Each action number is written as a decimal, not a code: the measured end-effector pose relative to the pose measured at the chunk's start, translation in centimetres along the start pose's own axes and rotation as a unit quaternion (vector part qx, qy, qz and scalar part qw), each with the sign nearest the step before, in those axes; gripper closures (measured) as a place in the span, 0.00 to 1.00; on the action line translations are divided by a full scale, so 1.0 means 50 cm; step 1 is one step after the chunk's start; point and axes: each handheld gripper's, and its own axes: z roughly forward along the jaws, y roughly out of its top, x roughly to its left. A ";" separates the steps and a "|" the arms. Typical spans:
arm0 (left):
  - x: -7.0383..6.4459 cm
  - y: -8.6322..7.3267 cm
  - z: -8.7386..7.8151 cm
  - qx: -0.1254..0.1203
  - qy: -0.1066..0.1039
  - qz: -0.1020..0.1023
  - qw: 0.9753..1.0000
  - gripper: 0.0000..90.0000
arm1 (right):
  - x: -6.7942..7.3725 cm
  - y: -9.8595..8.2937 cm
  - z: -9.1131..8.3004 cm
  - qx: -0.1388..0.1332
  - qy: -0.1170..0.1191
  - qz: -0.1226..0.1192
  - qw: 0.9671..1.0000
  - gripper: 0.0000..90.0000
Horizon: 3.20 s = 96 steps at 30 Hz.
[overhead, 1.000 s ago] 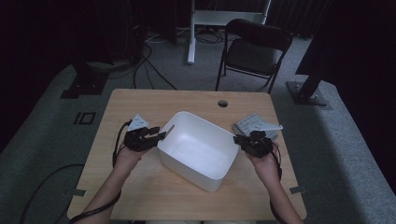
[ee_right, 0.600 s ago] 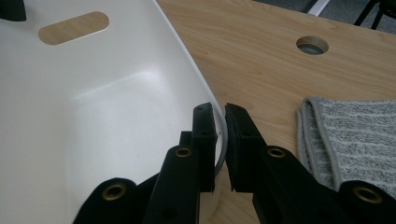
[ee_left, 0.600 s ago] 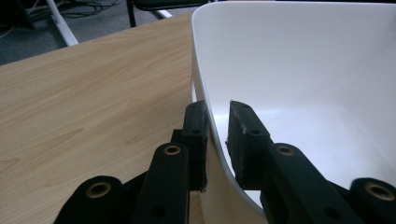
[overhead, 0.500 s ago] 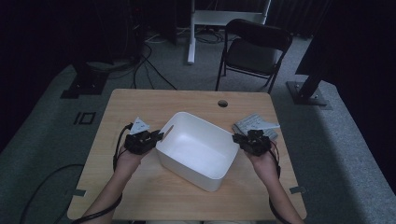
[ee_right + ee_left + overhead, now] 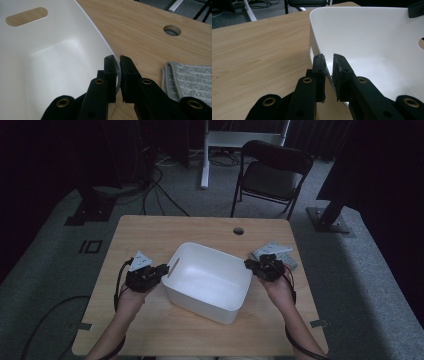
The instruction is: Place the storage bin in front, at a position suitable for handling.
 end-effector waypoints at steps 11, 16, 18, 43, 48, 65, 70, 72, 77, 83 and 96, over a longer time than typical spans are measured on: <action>-0.017 -0.005 -0.015 0.008 0.019 0.000 1.000 0.89 | -0.014 0.016 0.018 0.003 0.020 -0.007 1.000 0.94; -0.020 -0.009 -0.022 0.010 0.016 -0.012 1.000 0.88 | -0.027 0.025 0.028 0.008 0.038 -0.011 0.999 0.93; -0.021 -0.010 -0.024 0.010 0.017 -0.016 1.000 0.88 | -0.029 0.029 0.030 0.010 0.043 -0.018 0.999 0.93; 0.012 0.009 0.030 0.006 0.021 -0.021 1.000 0.69 | 0.011 -0.010 -0.003 0.005 0.006 0.061 0.998 0.73; 0.009 0.012 0.031 0.010 0.017 -0.015 1.000 0.76 | 0.016 -0.006 0.005 0.003 -0.012 0.060 0.998 0.78; -0.002 -0.008 0.013 0.018 0.002 -0.020 1.000 0.78 | 0.012 0.020 0.031 0.011 -0.031 0.033 0.999 0.92; -0.012 -0.012 0.009 0.029 0.013 -0.024 0.999 0.77 | 0.007 0.028 0.039 0.013 -0.024 0.027 0.999 0.92; -0.016 -0.014 0.006 0.036 0.020 -0.020 0.999 0.77 | 0.006 0.031 0.042 0.015 -0.024 0.027 0.999 0.92; -0.025 -0.022 0.000 0.032 0.027 -0.029 0.999 0.77 | 0.001 0.037 0.049 0.015 -0.019 0.024 0.999 0.92; -0.040 -0.028 -0.010 0.034 0.026 -0.038 0.998 0.76 | -0.007 0.045 0.057 0.017 -0.010 0.018 1.000 0.92; -0.020 -0.023 -0.025 -0.013 0.018 -0.027 0.999 0.62 | -0.015 0.041 0.048 0.004 0.019 0.043 0.999 0.81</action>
